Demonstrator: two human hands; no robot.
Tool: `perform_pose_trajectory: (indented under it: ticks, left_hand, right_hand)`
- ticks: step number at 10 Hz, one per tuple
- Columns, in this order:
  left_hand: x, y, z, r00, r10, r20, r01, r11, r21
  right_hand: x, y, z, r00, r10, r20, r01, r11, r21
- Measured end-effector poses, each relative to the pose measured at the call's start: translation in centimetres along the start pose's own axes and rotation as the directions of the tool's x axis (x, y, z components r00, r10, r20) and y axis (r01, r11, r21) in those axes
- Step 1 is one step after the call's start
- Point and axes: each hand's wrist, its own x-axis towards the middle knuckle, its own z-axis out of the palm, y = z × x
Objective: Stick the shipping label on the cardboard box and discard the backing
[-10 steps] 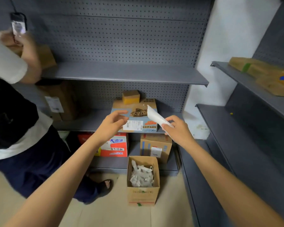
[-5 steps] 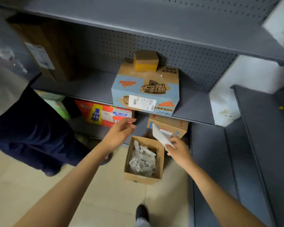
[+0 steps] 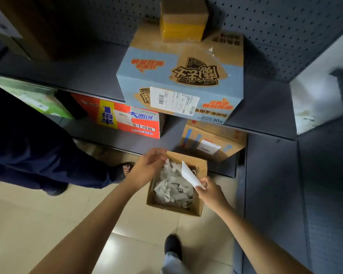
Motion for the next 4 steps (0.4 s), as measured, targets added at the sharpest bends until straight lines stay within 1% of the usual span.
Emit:
perform_pose_trajectory:
  ticks: [1, 2, 3, 4]
  left_hand:
    - [1.0, -1.7, 0.6, 1.000, -0.025, 0.016, 0.025, 1.000, -0.003]
    - [1.8, -2.5, 0.7, 0.999, -0.047, 0.002, 0.047, 0.999, 0.022]
    - [2.4, -2.3, 0.5, 0.999, -0.048, 0.016, 0.047, 0.998, 0.051]
    - [2.4, -1.4, 0.3, 0.998, -0.059, 0.019, 0.059, 0.997, 0.042]
  right_hand:
    - [1.8, 0.6, 0.8, 0.999, 0.044, 0.030, -0.045, 0.999, 0.031]
    - [2.8, 1.1, 1.3, 0.992, 0.070, 0.106, -0.079, 0.994, 0.079]
    - [3.1, 1.1, 1.2, 0.990, 0.056, 0.133, -0.067, 0.994, 0.084]
    - [2.8, 0.7, 0.2, 0.988, 0.026, 0.149, -0.049, 0.987, 0.155]
